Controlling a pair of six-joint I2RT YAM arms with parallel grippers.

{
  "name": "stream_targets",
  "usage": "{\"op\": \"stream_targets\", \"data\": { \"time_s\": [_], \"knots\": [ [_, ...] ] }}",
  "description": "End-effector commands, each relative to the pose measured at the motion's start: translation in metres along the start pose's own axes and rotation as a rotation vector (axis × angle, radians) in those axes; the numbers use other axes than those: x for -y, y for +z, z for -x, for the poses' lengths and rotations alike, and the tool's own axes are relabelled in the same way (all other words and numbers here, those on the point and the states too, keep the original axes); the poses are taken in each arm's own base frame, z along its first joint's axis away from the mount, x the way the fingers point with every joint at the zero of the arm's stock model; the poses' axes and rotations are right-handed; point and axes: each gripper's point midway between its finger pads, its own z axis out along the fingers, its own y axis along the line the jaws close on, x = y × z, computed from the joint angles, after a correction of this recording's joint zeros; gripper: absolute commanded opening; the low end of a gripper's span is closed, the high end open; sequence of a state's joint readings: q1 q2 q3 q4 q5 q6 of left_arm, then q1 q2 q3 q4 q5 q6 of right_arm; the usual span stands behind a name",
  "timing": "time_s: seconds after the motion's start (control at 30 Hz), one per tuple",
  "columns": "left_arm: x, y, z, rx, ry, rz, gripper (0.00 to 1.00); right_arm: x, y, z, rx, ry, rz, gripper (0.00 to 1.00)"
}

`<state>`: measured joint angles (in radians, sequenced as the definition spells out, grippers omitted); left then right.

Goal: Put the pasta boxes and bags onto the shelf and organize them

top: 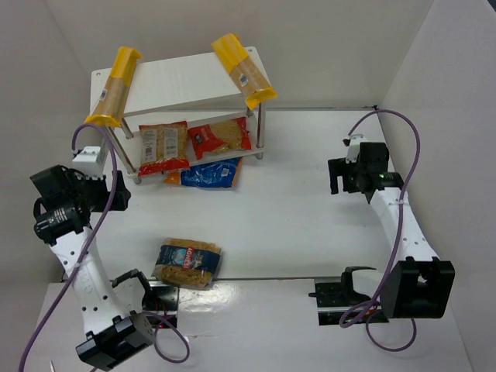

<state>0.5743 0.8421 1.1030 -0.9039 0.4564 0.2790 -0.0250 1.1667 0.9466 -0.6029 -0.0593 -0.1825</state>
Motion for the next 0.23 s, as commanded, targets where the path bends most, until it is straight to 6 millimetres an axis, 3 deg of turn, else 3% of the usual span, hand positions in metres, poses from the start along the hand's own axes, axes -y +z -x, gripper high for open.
{"op": "stream_targets", "data": {
  "time_s": [0.0, 0.2],
  "knots": [
    [0.0047, 0.0002, 0.0164, 0.074, -0.009, -0.022, 0.99, 0.009, -0.0074, 0.0138, 0.072, 0.027, -0.022, 0.94],
    [0.0031, -0.007, 0.0178, 0.092, -0.004, 0.014, 0.99, 0.0091, -0.0136, 0.0151, 0.096, 0.025, -0.011, 0.94]
  ]
}}
